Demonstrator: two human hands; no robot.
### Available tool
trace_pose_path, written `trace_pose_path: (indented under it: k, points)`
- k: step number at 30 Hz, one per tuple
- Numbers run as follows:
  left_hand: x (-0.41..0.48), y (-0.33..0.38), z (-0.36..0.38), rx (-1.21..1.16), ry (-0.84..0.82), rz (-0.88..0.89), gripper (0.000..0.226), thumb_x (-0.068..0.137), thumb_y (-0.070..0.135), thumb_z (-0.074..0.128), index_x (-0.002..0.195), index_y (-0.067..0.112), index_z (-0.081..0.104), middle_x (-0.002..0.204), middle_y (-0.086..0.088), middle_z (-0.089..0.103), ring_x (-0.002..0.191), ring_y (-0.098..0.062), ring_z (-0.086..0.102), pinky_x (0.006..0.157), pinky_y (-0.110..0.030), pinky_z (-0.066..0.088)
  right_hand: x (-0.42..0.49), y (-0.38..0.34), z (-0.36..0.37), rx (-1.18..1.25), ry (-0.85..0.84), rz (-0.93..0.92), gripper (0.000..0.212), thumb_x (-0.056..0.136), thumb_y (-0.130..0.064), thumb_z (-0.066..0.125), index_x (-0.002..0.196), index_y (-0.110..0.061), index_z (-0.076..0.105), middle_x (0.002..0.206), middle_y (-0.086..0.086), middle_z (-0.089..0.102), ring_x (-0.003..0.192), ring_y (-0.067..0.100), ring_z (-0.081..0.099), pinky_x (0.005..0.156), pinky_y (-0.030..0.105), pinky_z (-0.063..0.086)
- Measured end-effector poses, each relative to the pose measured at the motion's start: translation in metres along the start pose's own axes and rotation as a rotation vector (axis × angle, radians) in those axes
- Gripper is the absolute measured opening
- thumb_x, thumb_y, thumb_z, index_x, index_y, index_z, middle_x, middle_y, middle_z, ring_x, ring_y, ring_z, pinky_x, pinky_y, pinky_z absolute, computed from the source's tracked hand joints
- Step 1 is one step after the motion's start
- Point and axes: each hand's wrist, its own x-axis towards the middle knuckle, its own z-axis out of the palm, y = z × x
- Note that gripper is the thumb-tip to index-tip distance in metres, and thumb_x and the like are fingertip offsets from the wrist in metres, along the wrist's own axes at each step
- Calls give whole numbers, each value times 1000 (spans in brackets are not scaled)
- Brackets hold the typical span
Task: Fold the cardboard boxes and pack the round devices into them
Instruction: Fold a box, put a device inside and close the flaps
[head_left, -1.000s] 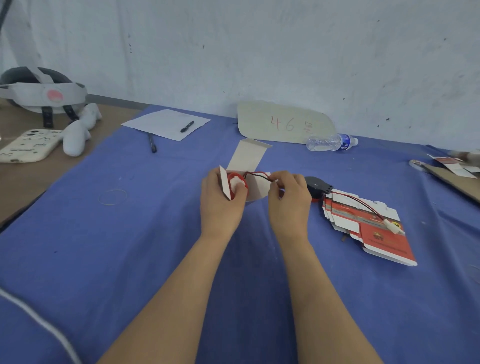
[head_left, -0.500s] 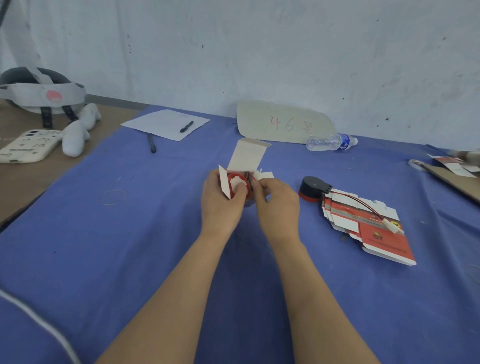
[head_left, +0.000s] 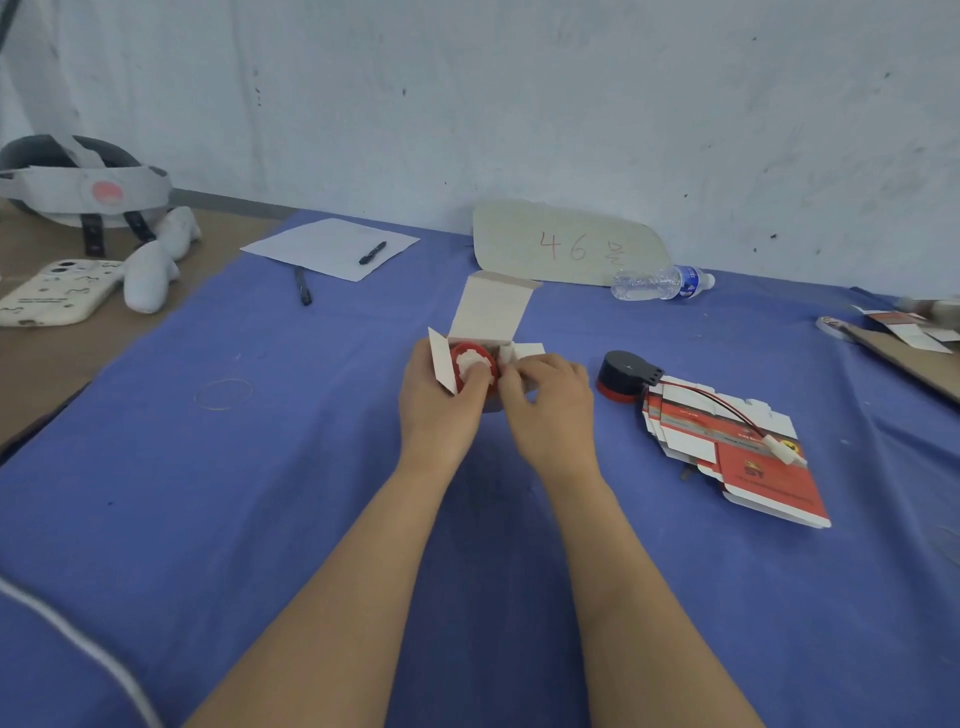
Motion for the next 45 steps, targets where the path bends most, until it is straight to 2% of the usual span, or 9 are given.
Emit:
trace_pose_path:
  k: [4, 8, 17, 21, 26, 30, 35, 40, 45]
  points:
    - [-2, 1, 1, 79, -14, 68, 29, 87, 10, 61, 86, 37, 50, 96, 12, 60, 83, 10, 59, 63, -8, 45, 1, -1, -2, 1, -16, 51, 35, 98, -34, 48, 68, -18, 58, 69, -11, 50, 90, 19, 44, 78, 32, 37]
    - [-1, -1, 3, 123, -36, 70, 26, 87, 15, 61, 89, 38, 50, 98, 12, 60, 94, -3, 59, 73, -15, 48, 1, 0, -2, 237, 15, 211, 12, 96, -27, 53, 99, -25, 64, 91, -1, 68, 100, 22, 57, 81, 32, 48]
    - [-1, 1, 1, 98, -118, 55, 26, 87, 14, 62, 92, 37, 53, 96, 16, 62, 89, 7, 59, 70, -9, 48, 8, 7, -6, 250, 43, 398, 13, 85, -27, 67, 92, -18, 60, 120, 11, 54, 112, 29, 51, 84, 33, 48]
    - [-5, 1, 5, 118, -241, 53, 30, 88, 18, 63, 87, 46, 52, 86, 30, 62, 85, 15, 57, 66, -3, 44, 10, 13, -13, 332, 104, 462, 31, 88, -26, 65, 104, -16, 40, 125, 9, 45, 92, 18, 50, 60, 18, 40]
    - [0, -1, 1, -8, -149, -44, 17, 88, 10, 59, 99, 23, 61, 92, 10, 69, 82, -5, 68, 65, -20, 55, 4, 7, -9, 277, 89, 287, 32, 86, -27, 68, 106, -21, 43, 117, 1, 42, 82, 4, 48, 58, 8, 37]
    - [6, -4, -1, -17, -49, -129, 18, 89, 15, 60, 104, 24, 61, 97, 5, 69, 91, -12, 67, 78, -36, 59, 2, 1, -9, 370, -6, 168, 2, 91, -26, 62, 92, -26, 63, 120, -4, 42, 93, -11, 51, 68, -5, 34]
    - [4, -5, 1, -25, -90, -107, 17, 88, 12, 60, 98, 25, 63, 90, 10, 69, 87, -6, 67, 77, -33, 59, 4, 5, -8, 356, 21, 233, 13, 90, -25, 63, 103, -22, 62, 119, 5, 55, 93, 4, 56, 80, 13, 45]
    - [3, -5, 1, 8, -182, -21, 17, 89, 16, 61, 103, 27, 60, 100, 11, 67, 93, -3, 65, 75, -25, 57, 6, 8, -11, 450, 49, 468, 80, 84, -30, 71, 145, -18, 22, 115, -6, 41, 100, 9, 46, 78, 18, 37]
    - [0, -2, 3, -53, -222, 0, 20, 91, 9, 58, 95, 28, 59, 87, 16, 68, 83, 0, 67, 62, -19, 56, 4, 4, -11, 301, 131, 350, 28, 86, -32, 66, 104, -20, 49, 92, -8, 55, 78, 7, 52, 55, 14, 36]
